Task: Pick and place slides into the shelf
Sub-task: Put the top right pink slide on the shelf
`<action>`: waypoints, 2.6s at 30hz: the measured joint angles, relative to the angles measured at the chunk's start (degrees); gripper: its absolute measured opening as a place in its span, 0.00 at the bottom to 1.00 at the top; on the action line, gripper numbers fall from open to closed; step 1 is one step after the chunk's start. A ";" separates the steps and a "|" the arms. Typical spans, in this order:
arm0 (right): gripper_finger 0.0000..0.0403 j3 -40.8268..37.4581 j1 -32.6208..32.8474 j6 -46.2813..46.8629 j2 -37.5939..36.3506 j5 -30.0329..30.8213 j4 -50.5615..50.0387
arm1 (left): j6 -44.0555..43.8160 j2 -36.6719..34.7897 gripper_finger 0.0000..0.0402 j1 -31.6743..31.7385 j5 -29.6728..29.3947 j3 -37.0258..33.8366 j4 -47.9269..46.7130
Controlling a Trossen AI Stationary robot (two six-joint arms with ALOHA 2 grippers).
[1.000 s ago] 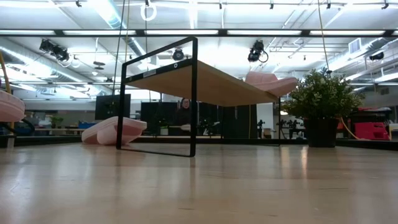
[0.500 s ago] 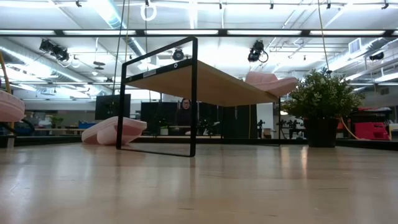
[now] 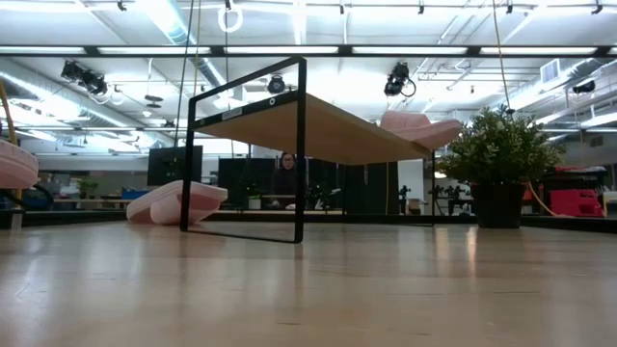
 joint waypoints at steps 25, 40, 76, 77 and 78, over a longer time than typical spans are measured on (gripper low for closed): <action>0.53 0.40 -0.39 -4.46 -2.04 12.60 -4.23 | 2.41 0.04 0.19 0.11 -2.64 0.00 -0.48; 0.63 12.70 -0.42 -4.40 -2.90 34.29 -15.05 | 0.61 -0.41 0.20 0.09 -25.31 0.00 -9.48; 0.62 12.66 -5.42 2.01 -2.26 46.78 -22.78 | 3.73 -0.42 0.18 11.81 -45.61 1.11 -26.27; 0.62 12.66 -5.42 2.22 -2.25 46.77 -22.80 | 2.07 -0.39 0.18 12.95 -43.75 2.12 -29.57; 0.62 12.66 -5.42 2.65 -2.11 46.78 -22.78 | 0.01 -0.39 0.18 14.26 -41.62 3.32 -32.99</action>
